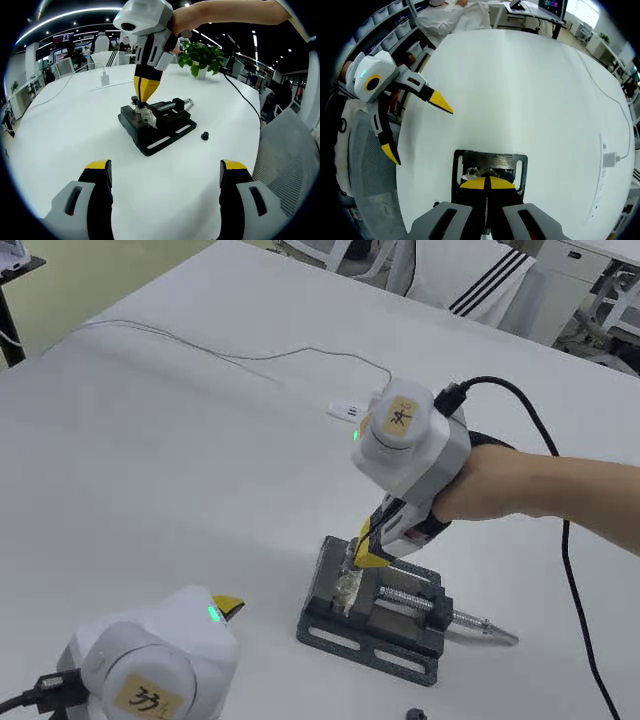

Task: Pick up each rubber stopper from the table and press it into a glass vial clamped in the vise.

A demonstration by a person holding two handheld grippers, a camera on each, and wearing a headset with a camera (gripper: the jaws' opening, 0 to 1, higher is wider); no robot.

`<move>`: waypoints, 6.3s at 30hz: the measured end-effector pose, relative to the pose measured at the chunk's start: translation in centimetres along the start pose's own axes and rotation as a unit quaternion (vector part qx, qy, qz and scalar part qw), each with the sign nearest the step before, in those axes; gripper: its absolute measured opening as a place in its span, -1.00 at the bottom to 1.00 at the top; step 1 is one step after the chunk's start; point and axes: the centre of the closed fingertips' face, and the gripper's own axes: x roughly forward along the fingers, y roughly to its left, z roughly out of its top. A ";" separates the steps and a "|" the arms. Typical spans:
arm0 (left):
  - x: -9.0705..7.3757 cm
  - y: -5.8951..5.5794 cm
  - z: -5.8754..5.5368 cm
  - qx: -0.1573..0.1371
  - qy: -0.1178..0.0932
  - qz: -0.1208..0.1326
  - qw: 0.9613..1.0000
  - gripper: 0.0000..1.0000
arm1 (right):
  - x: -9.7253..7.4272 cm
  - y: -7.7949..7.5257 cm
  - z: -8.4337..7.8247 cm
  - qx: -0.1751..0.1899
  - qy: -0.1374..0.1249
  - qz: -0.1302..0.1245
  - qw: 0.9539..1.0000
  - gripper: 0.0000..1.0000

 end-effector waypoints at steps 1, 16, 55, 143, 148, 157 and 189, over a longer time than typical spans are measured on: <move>0.1 0.0 0.0 0.000 0.001 -0.001 1.000 0.76 | 0.0 0.0 0.0 0.003 0.000 0.001 1.000 -1.00; 0.7 0.4 0.3 -0.001 0.006 -0.003 1.000 0.75 | 0.2 -0.1 0.1 0.002 0.040 0.013 0.999 -1.00; -1.0 0.4 3.3 0.042 0.001 0.010 0.999 0.73 | 0.0 0.1 -0.2 0.064 0.005 0.021 0.998 -1.00; 0.7 -7.1 4.1 0.177 0.074 -0.089 0.977 0.32 | -2.5 13.2 -13.8 0.224 -0.254 -0.133 0.932 0.96; 1.5 -7.9 4.5 0.191 0.085 -0.100 0.973 0.20 | -2.7 14.1 -14.9 0.230 -0.260 -0.138 0.928 0.95; 2.8 -8.8 3.5 0.225 0.140 -0.119 0.957 0.07 | -2.7 15.7 -16.6 0.228 -0.267 -0.137 0.926 0.94; 8.7 -10.1 2.7 0.307 0.282 -0.168 0.893 -0.58 | -4.0 18.2 -18.3 0.262 -0.348 -0.150 0.887 0.87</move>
